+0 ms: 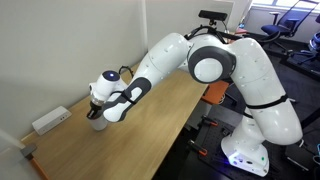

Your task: Remove the marker from the mug cup

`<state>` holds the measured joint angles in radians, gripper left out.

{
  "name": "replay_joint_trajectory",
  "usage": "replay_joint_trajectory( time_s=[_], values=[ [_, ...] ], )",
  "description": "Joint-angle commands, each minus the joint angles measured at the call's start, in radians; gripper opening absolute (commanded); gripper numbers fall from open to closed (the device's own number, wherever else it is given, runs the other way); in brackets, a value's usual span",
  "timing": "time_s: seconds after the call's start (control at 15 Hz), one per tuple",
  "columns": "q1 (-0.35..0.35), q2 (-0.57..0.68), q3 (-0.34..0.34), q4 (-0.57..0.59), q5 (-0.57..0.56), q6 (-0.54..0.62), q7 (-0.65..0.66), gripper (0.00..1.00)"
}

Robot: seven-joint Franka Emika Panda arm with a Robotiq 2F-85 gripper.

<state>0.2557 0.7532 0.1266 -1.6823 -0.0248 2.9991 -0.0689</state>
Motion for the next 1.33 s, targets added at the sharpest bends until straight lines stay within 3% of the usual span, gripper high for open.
replay_joint_trajectory(
  time_s=[0.0,0.13,0.2,0.33,0.47,1.27],
  values=[
    [-0.025,0.019,0.028,0.043,0.000,-0.046,0.007,0.31],
    [-0.029,0.025,0.033,0.050,0.000,-0.048,0.006,0.22],
    [-0.031,0.028,0.036,0.053,0.000,-0.049,0.005,0.06],
    [-0.033,0.033,0.039,0.058,0.000,-0.050,0.005,0.01],
    [-0.035,0.033,0.040,0.059,0.000,-0.049,0.006,0.04],
    [-0.001,0.001,0.011,0.010,-0.013,-0.006,0.023,0.04]
  ],
)
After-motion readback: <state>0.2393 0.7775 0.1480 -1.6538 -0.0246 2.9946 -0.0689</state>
